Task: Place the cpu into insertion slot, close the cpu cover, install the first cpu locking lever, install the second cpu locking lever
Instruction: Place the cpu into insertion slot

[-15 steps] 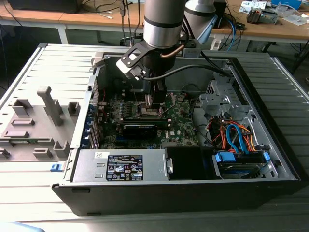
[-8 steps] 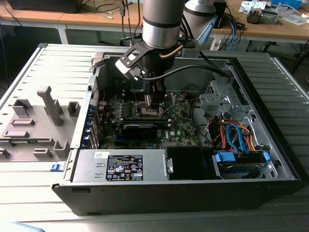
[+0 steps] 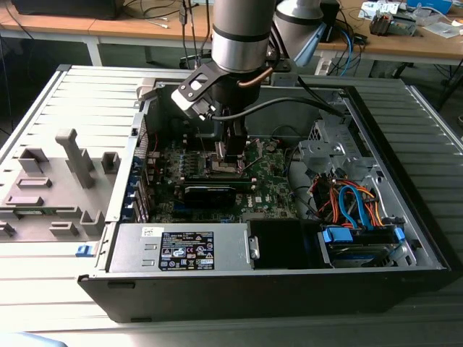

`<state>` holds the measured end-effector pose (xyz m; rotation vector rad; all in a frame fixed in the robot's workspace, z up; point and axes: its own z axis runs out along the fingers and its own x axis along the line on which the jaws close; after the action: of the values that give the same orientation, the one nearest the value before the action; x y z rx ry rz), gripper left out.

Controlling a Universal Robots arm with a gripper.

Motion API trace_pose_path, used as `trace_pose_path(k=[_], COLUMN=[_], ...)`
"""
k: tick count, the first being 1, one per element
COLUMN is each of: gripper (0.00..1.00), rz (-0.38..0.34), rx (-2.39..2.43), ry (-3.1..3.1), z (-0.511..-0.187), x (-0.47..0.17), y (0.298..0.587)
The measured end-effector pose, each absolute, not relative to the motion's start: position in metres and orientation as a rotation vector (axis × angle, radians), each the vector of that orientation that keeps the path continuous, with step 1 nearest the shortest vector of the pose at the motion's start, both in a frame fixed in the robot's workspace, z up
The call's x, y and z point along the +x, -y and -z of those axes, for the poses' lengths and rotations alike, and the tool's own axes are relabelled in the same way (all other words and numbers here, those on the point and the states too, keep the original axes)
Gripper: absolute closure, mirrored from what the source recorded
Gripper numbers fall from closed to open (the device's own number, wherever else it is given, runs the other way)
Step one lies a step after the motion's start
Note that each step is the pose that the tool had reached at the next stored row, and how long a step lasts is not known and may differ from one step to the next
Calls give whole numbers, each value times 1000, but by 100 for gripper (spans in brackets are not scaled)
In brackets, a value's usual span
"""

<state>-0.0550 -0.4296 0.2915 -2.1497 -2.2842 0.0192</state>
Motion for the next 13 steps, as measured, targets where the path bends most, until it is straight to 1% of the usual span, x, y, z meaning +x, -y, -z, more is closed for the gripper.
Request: trace_pose_path(k=[13], gripper=[45], rz=[-19], rx=[-2150], ry=[2284], z=[-291], x=[-59], y=[430])
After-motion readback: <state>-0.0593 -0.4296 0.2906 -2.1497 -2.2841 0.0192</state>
